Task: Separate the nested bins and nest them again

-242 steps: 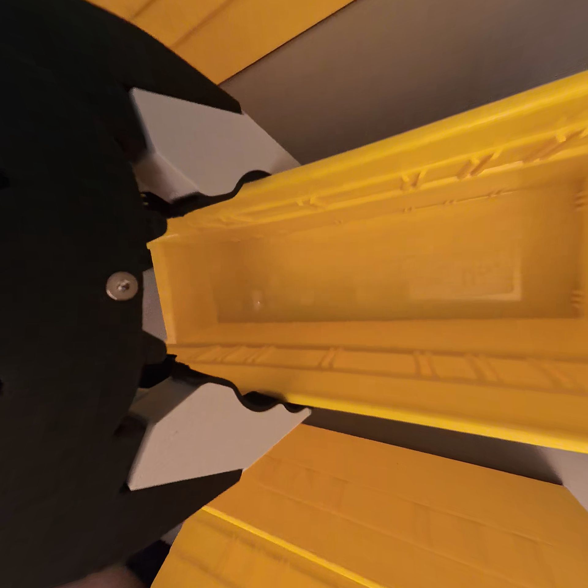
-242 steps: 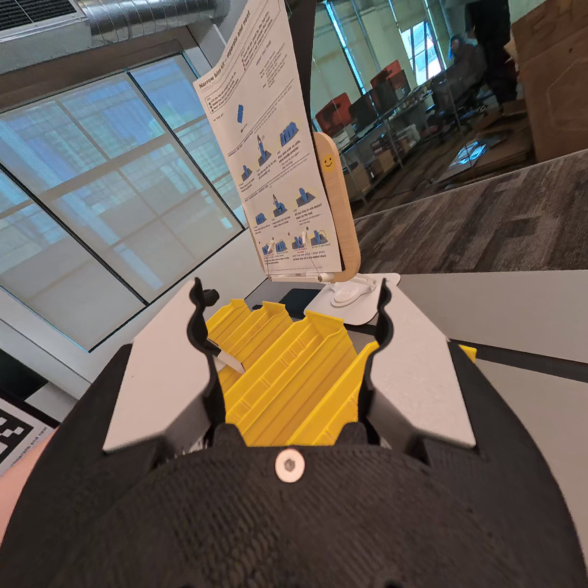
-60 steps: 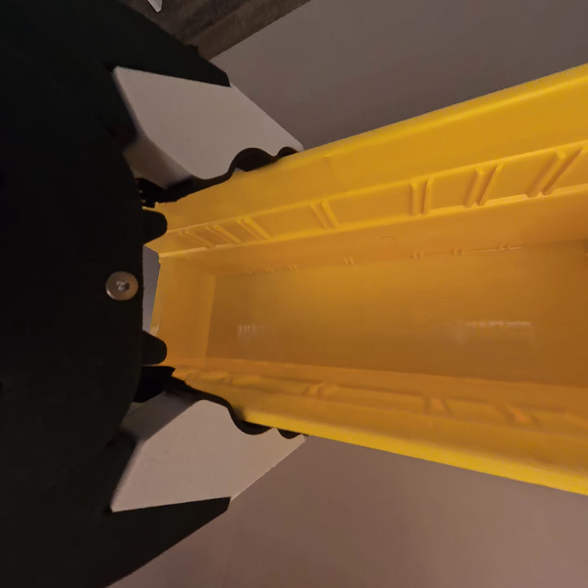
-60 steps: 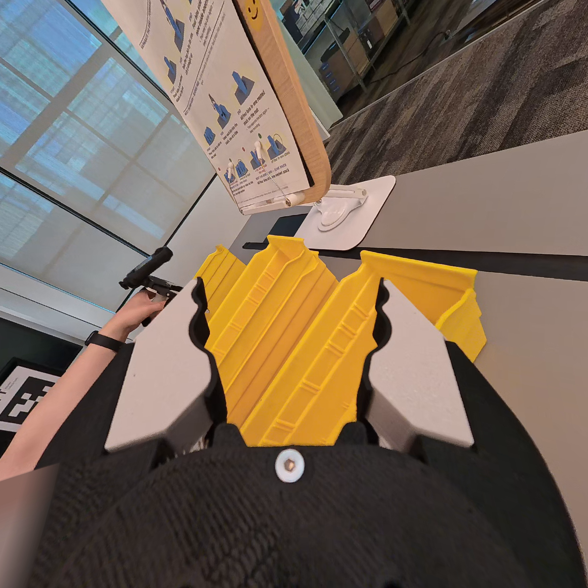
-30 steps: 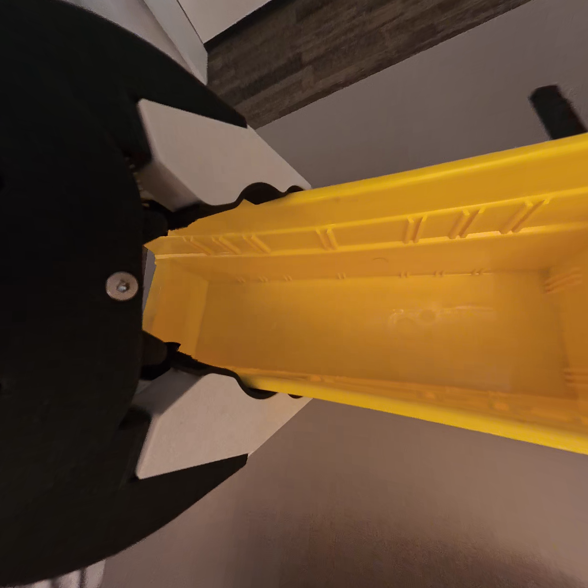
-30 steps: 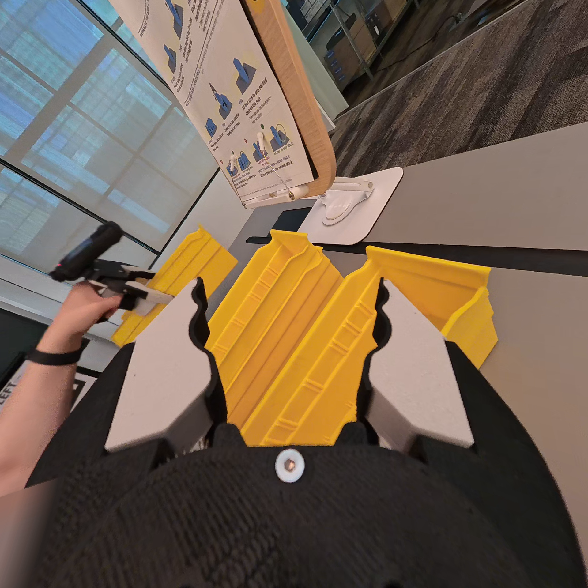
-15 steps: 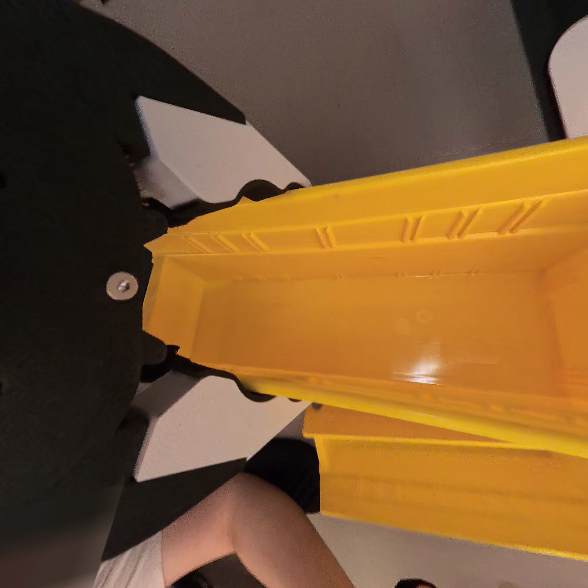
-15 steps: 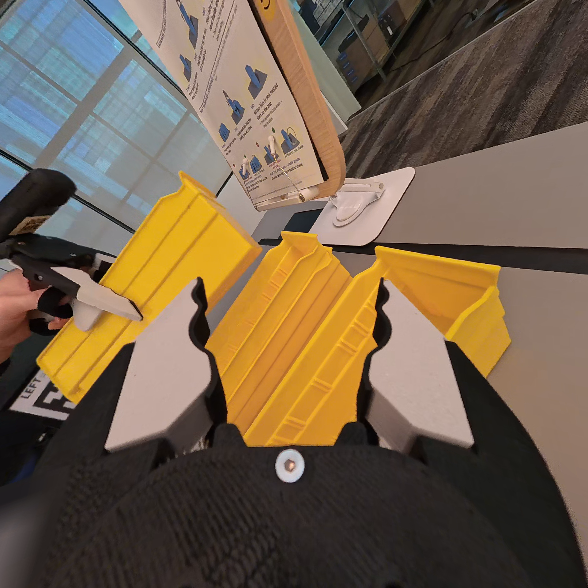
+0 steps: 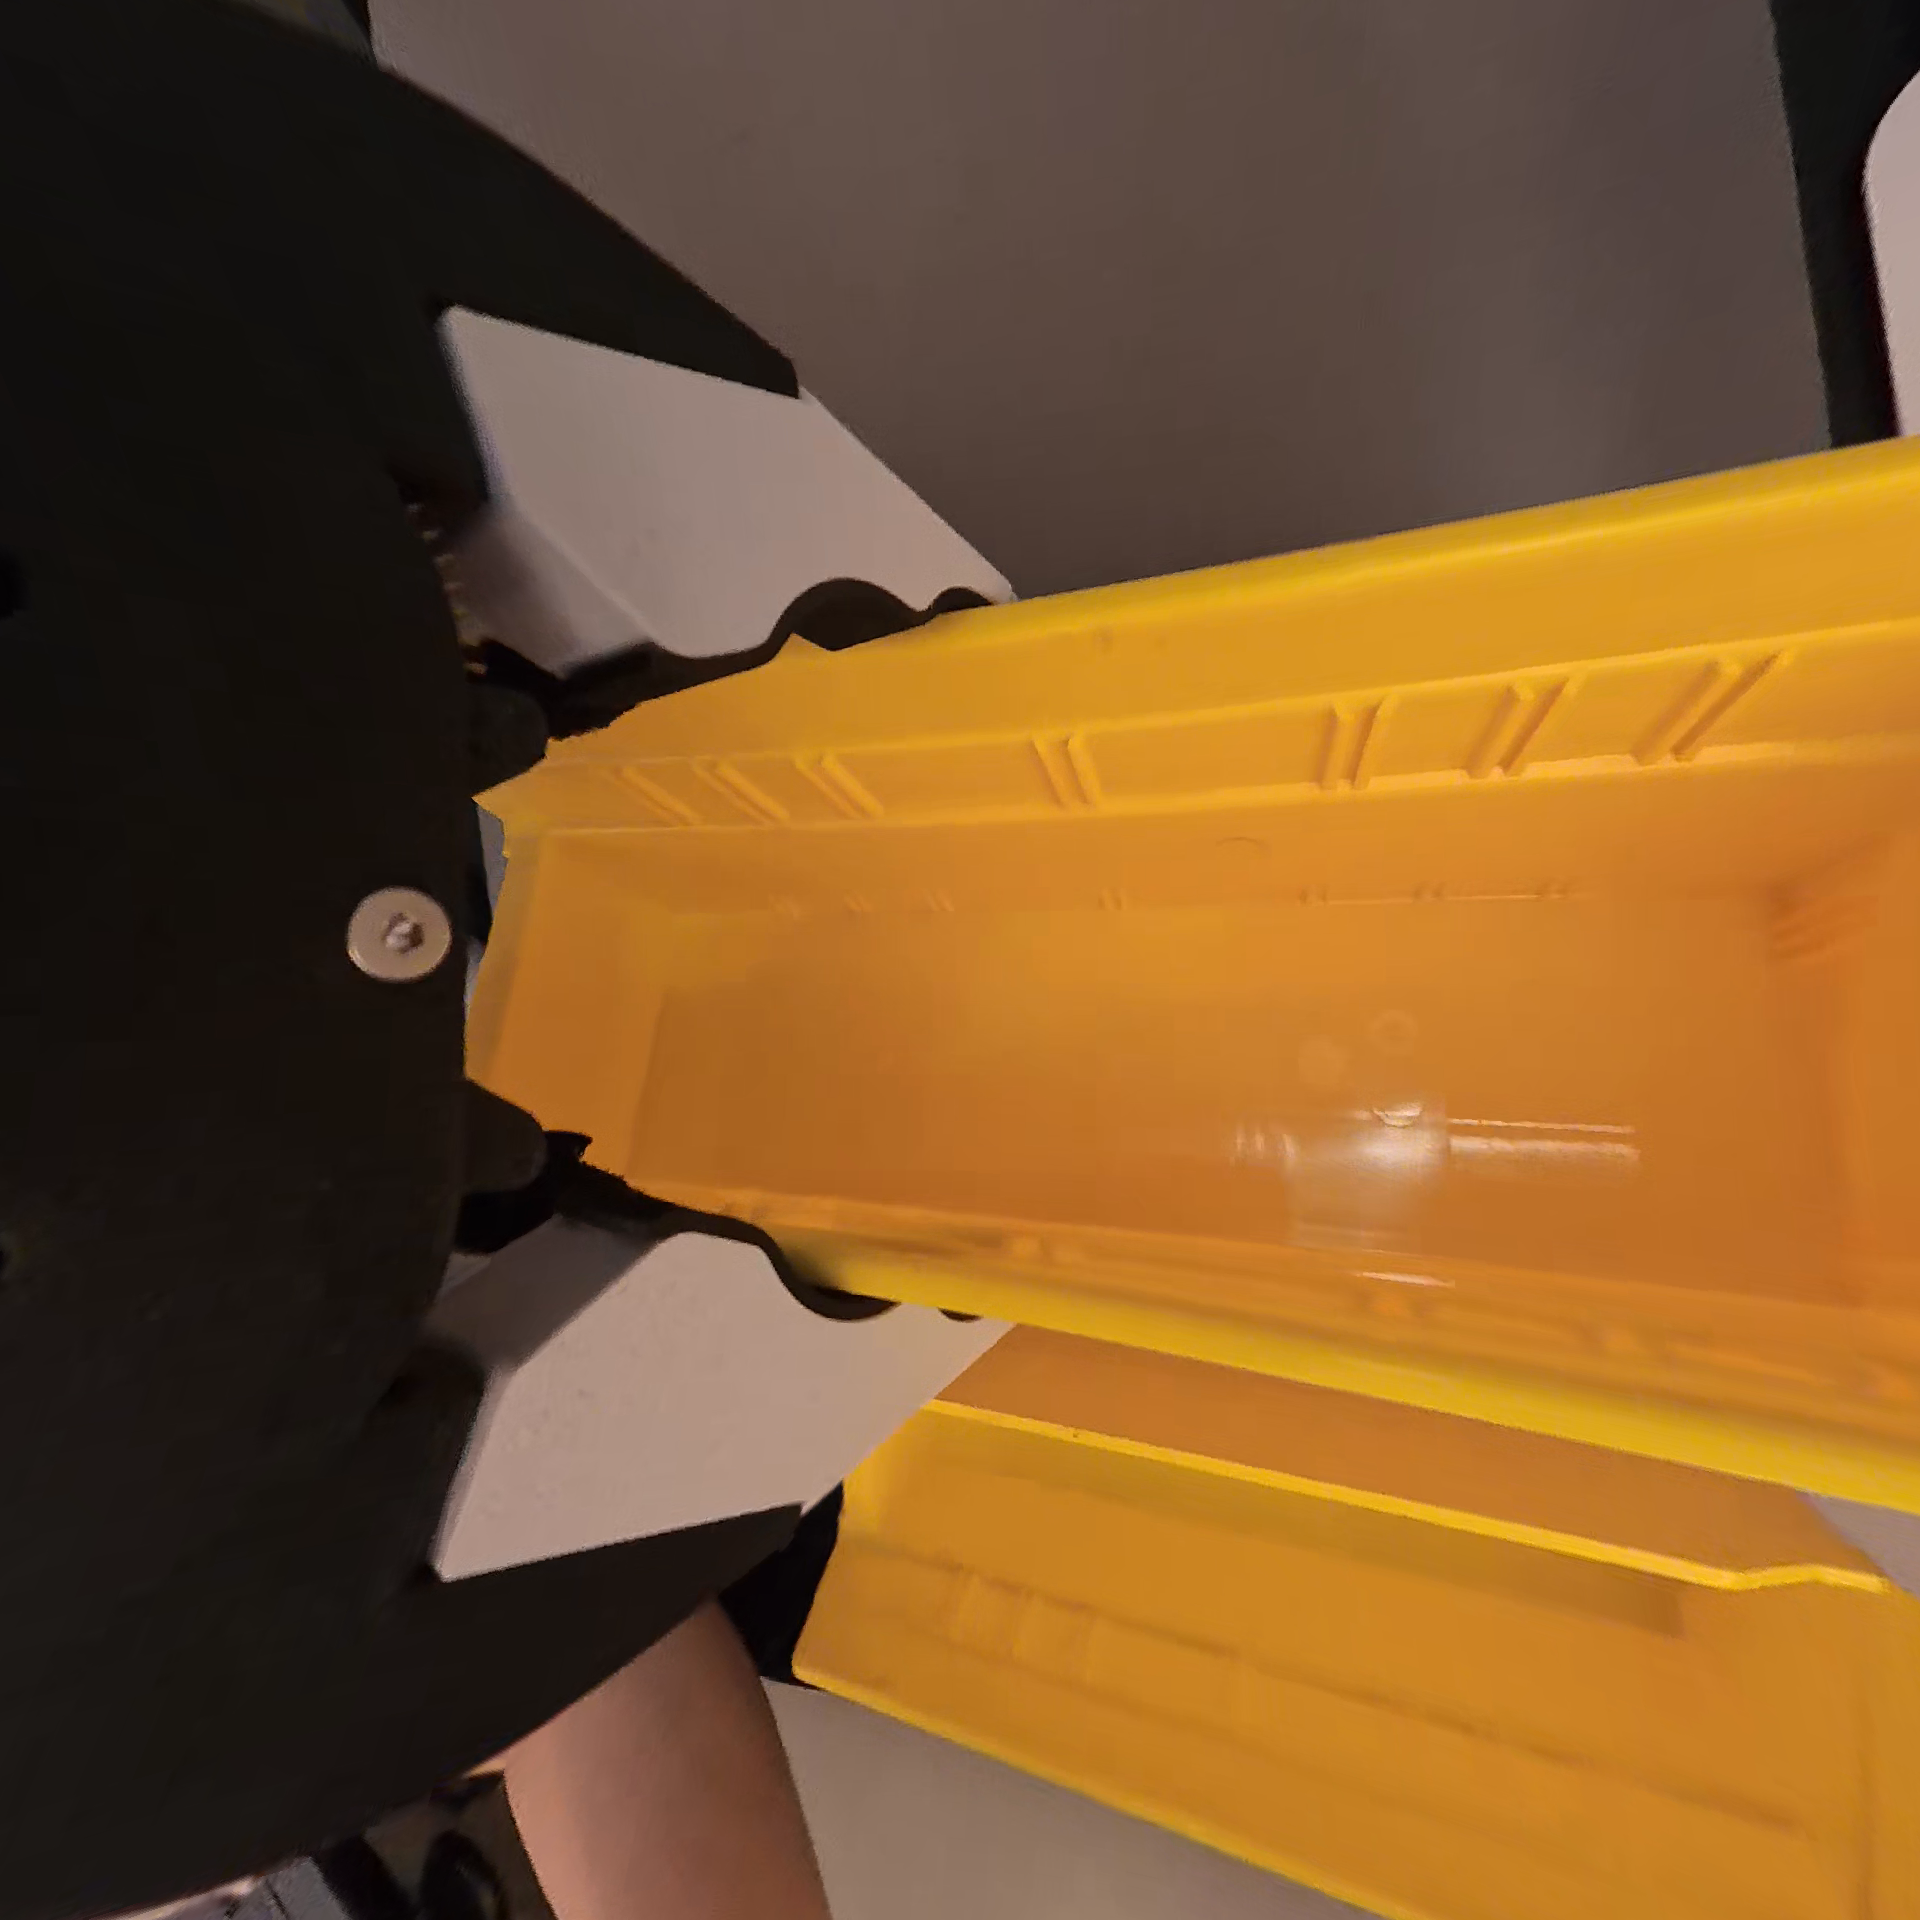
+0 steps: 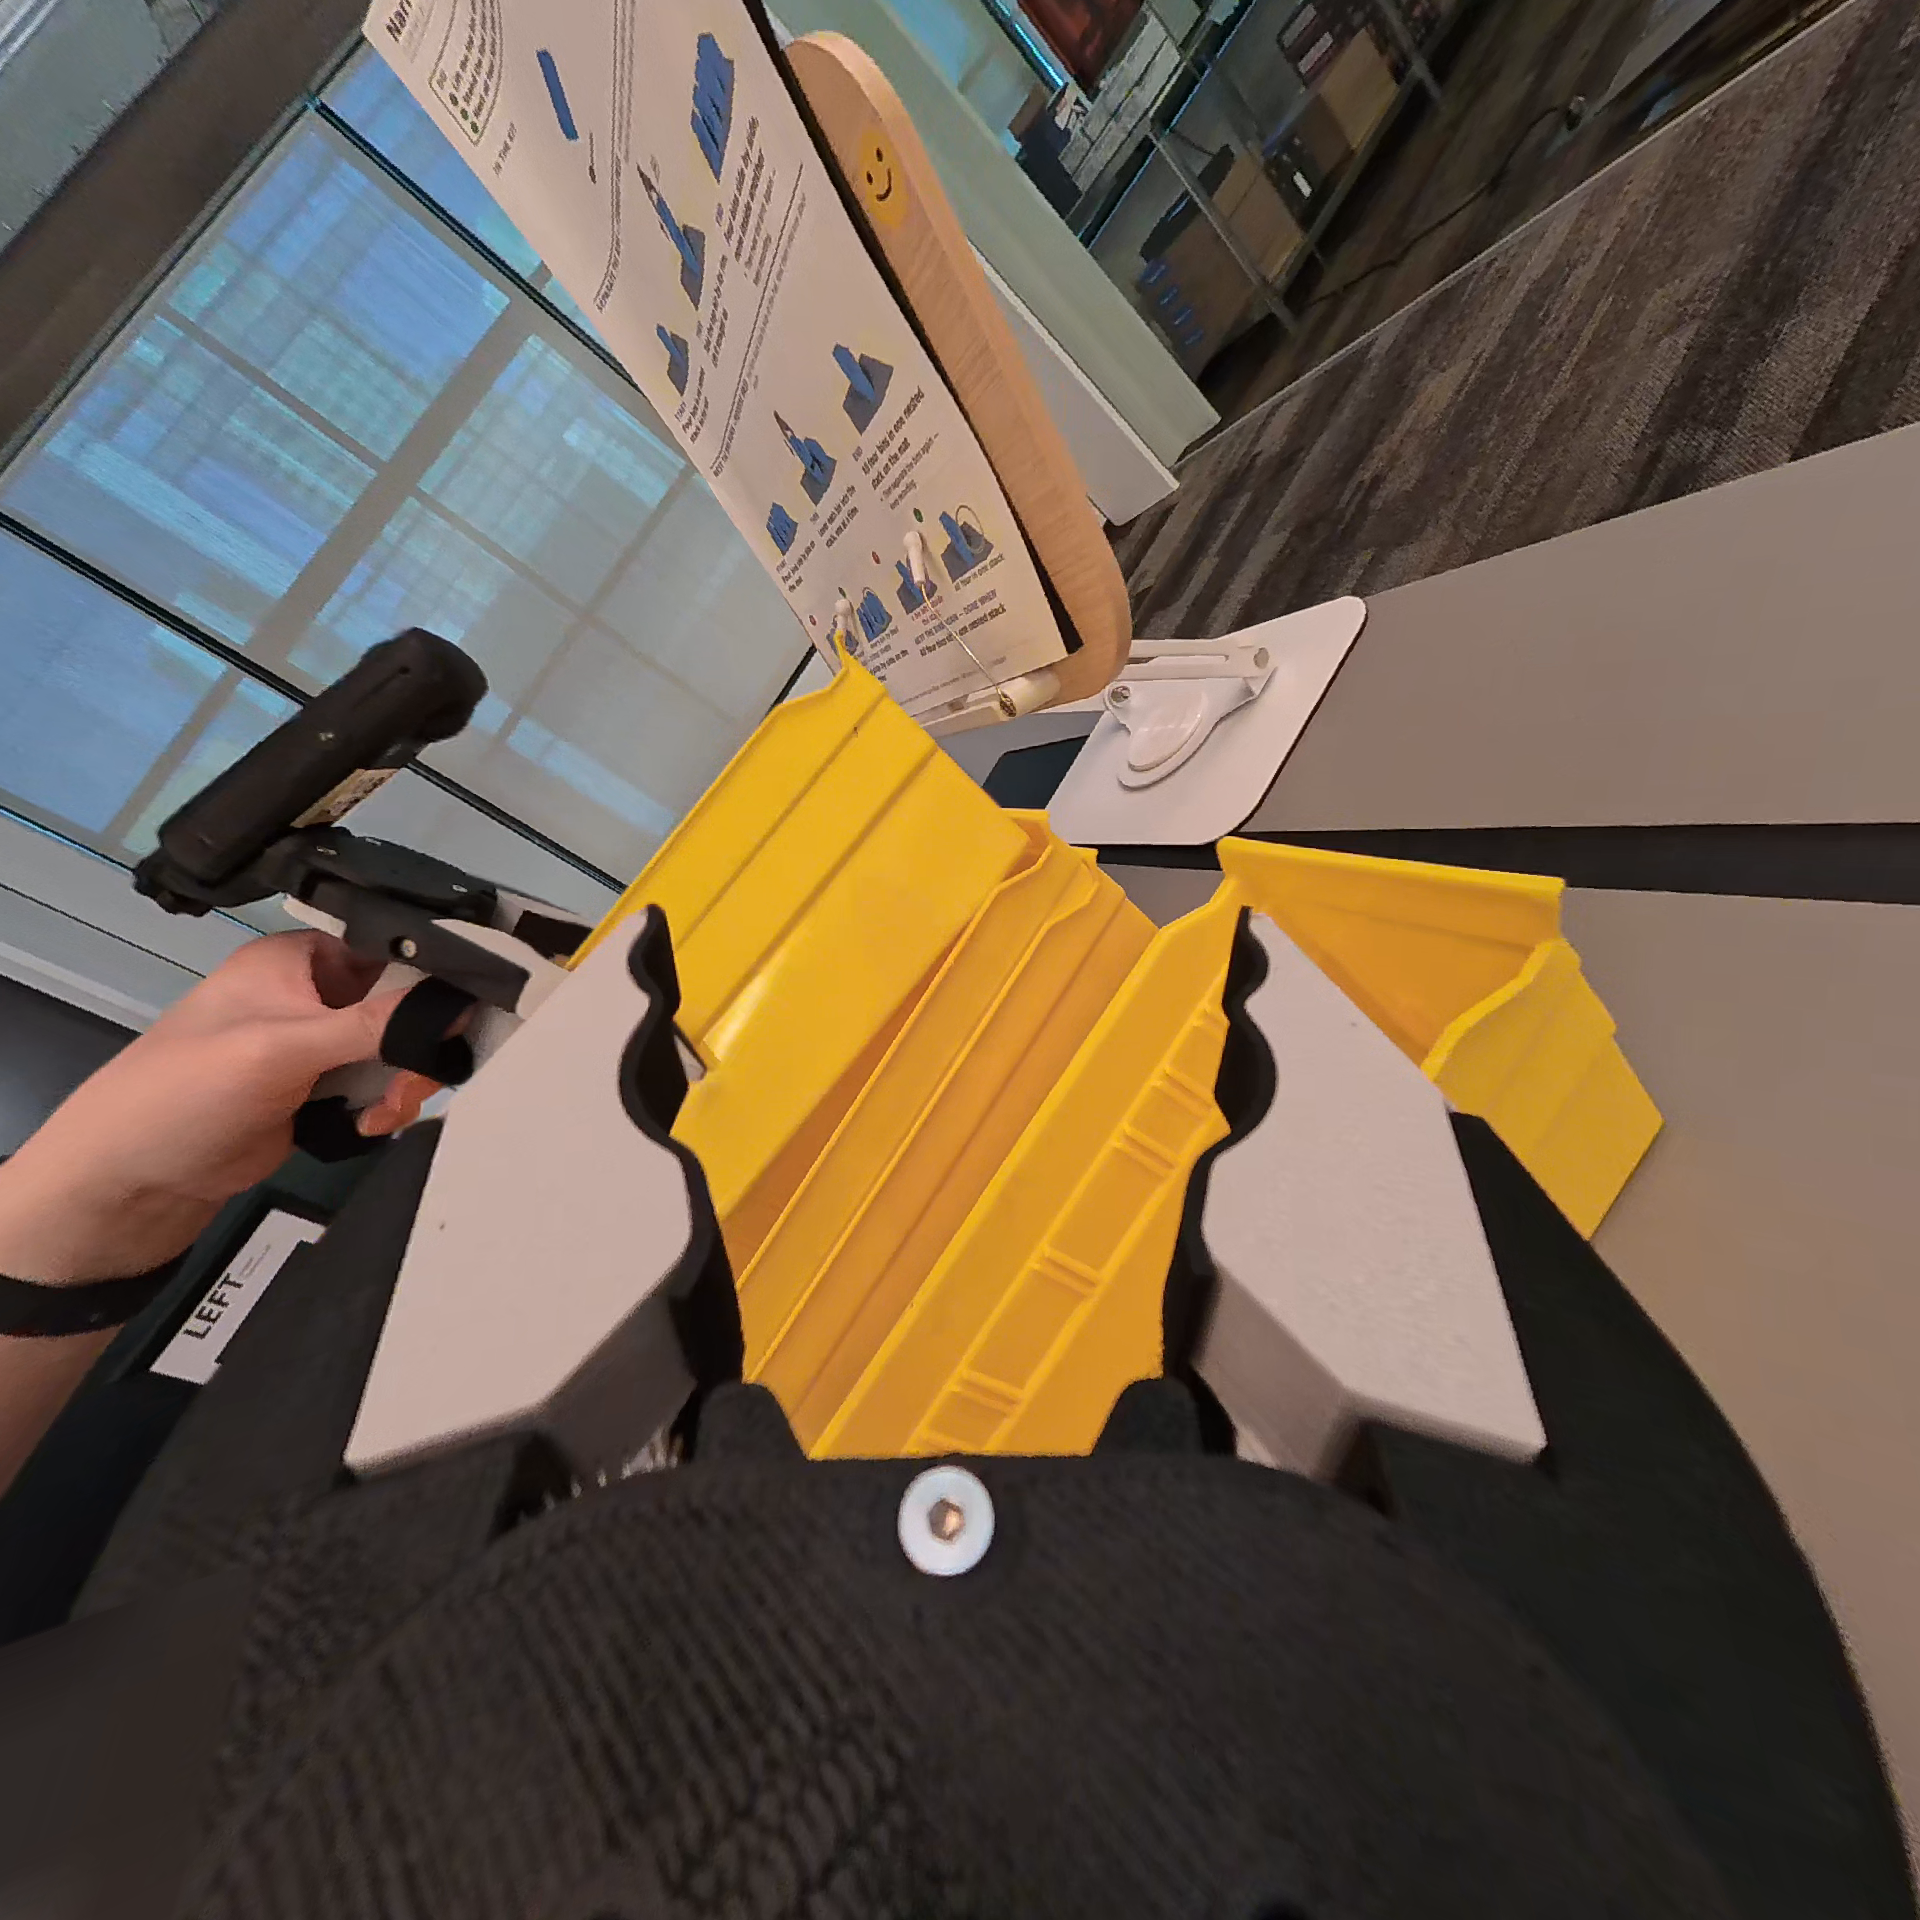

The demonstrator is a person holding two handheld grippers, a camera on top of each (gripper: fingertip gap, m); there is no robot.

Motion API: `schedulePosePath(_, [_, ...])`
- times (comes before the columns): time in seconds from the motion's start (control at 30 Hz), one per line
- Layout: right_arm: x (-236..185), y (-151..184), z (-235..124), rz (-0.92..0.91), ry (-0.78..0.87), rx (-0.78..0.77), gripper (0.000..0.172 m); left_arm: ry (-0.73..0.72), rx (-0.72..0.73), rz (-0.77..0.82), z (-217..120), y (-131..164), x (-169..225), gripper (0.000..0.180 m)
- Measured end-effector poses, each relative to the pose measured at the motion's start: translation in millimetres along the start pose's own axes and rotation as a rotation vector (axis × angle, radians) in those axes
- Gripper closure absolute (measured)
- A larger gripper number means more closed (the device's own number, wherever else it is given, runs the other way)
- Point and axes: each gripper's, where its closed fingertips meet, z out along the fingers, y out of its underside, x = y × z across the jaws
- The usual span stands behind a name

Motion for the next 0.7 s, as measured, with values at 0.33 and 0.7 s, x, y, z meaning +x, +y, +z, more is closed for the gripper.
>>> schedulePosePath(0.33, [-5.4,11.3,8.5,-0.018,0.0,-0.052,0.067,-0.216,-0.018,0.045,44.4,3.4,2.5,0.047])
schedulePosePath(0.7, [-0.7,13.6,12.5,-0.014,0.014,-0.06,0.067,-0.309,-0.145,0.135,48.3,12.4,14.2,0.049])
